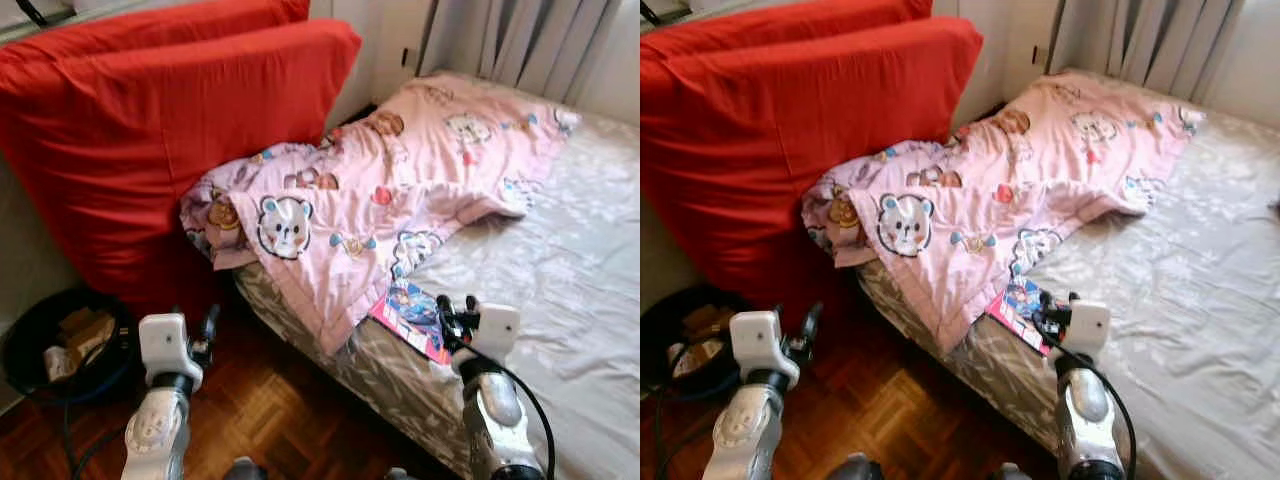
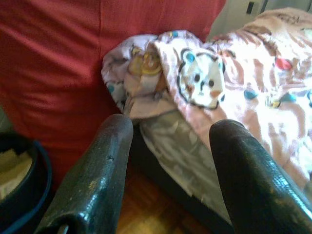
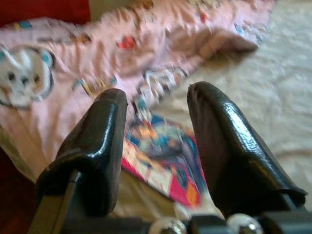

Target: Clean up the room

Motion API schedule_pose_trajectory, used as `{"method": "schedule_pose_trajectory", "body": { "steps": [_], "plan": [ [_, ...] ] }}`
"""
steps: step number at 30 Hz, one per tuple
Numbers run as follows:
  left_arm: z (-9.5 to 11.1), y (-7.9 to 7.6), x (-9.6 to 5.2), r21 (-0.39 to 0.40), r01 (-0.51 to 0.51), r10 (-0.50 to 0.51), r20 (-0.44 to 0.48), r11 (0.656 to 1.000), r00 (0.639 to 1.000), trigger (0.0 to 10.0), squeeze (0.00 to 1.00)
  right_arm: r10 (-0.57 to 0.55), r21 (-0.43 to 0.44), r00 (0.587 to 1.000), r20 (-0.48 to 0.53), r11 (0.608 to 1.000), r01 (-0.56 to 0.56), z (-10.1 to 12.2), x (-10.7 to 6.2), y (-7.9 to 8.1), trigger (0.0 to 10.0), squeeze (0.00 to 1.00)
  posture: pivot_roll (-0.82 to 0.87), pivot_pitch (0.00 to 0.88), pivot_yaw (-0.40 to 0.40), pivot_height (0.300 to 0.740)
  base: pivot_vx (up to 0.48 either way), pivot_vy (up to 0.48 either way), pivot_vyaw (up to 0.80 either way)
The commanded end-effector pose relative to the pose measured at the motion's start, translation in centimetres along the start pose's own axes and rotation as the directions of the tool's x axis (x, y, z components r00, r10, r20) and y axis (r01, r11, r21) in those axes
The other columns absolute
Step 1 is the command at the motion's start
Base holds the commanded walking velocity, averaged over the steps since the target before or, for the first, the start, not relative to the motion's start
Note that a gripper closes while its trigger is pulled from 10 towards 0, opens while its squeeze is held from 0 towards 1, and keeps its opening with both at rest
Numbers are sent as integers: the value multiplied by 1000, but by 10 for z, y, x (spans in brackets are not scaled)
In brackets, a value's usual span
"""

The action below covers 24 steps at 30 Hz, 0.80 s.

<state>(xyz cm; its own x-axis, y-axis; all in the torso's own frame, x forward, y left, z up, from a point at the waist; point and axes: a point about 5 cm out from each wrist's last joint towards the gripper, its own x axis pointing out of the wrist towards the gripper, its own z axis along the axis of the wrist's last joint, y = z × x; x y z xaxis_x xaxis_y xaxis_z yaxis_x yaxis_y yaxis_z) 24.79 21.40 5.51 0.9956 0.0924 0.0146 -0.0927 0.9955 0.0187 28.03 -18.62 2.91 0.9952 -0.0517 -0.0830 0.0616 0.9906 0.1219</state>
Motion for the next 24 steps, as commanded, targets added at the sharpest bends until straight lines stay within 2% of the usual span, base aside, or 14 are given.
{"method": "schedule_pose_trajectory", "body": {
  "steps": [1,6,11,15,24],
  "plan": [
    [1,1,-2,24,14,-14,-8,1000,1000,10000,0,3,-13,1000,-13,1000,-3,-3,-3,-1,10000,0,-72,163,-23,661,0,0,0],
    [1,-1,-11,21,29,-29,-17,999,999,10000,0,0,-8,999,-35,1000,0,-9,-12,-5,10000,0,-75,201,-29,661,0,0,0],
    [6,-4,-8,12,43,-43,-5,999,999,10000,0,14,-4,999,-33,1000,-15,-5,-7,-1,10000,0,-70,215,-30,661,0,0,0],
    [3,-6,-9,14,45,-45,-18,999,999,10000,0,22,3,999,-37,1000,-22,-4,-4,3,10000,0,-70,218,-31,661,0,0,0],
    [-4,-7,-18,6,48,-47,-58,999,997,10000,0,47,10,997,-53,999,-46,-7,-7,9,10000,0,-69,229,-32,661,0,0,0]
  ]
}}
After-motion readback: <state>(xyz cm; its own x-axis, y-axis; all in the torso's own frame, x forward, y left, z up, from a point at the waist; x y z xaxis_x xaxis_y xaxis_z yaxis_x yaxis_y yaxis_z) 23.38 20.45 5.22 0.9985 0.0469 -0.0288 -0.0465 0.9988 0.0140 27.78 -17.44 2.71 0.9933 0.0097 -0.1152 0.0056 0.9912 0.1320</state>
